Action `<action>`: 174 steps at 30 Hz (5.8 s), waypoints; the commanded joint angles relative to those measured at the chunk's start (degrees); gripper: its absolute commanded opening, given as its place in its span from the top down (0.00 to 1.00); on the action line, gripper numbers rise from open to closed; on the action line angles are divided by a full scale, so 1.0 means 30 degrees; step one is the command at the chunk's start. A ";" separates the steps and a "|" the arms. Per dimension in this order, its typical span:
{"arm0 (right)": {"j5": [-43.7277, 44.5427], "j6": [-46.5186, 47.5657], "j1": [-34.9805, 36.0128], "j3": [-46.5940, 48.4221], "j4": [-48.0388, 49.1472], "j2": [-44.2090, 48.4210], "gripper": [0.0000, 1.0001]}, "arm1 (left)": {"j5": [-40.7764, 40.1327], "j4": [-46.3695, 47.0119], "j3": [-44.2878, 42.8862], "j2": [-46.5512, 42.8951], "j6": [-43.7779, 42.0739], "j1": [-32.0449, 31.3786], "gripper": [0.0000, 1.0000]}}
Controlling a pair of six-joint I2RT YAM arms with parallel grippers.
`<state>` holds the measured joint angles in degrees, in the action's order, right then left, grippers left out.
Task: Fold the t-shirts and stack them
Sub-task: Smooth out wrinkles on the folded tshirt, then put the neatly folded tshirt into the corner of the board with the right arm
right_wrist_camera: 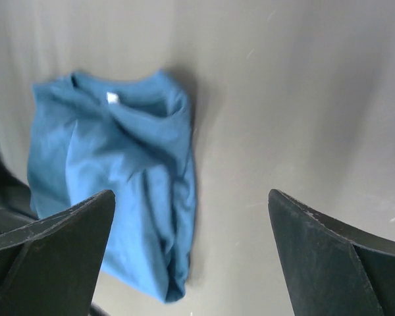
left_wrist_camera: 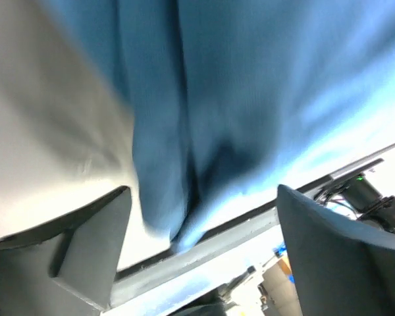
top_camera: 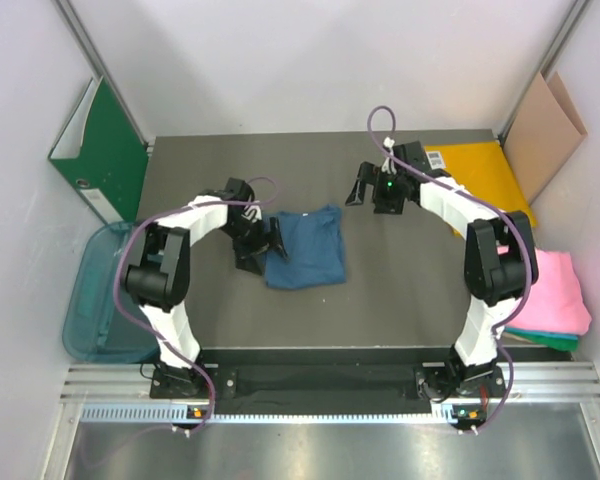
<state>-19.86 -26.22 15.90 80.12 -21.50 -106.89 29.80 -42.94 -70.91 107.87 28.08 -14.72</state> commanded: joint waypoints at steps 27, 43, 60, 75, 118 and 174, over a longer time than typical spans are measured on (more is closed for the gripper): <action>-1.2364 -1.5305 0.3840 -0.3737 2.1215 -0.2775 1.00 | 0.8785 1.2960 0.2075 -0.0659 0.7221 0.0131 1.00; -0.9087 -0.5826 0.3255 0.2174 0.6706 -0.7606 1.00 | 0.8319 1.2500 0.1462 0.3826 0.5499 0.1566 1.00; -0.2201 -0.2014 0.1790 0.2006 0.2418 -0.6179 1.00 | 0.7702 0.8397 -0.2080 0.4648 0.2450 0.1831 1.00; 0.8954 0.2966 0.1848 0.2945 -0.5747 0.4450 0.49 | -0.0261 -0.0012 -0.5982 -0.3289 -0.2384 0.1276 0.94; 1.6957 -0.2420 -0.4187 -0.6081 -1.5507 0.9293 0.00 | -0.0149 0.2387 -0.0181 -0.5109 -0.1595 -0.4849 0.28; 1.5849 -0.4738 0.6531 0.4246 -1.7059 -0.6637 1.00 | -0.0939 0.2008 -0.0209 -0.6544 -0.1272 -0.4849 0.24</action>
<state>39.79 -37.89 27.97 81.30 -78.65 -121.84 28.40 -35.79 -69.28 90.85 25.28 -29.30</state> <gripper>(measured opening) 0.196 0.757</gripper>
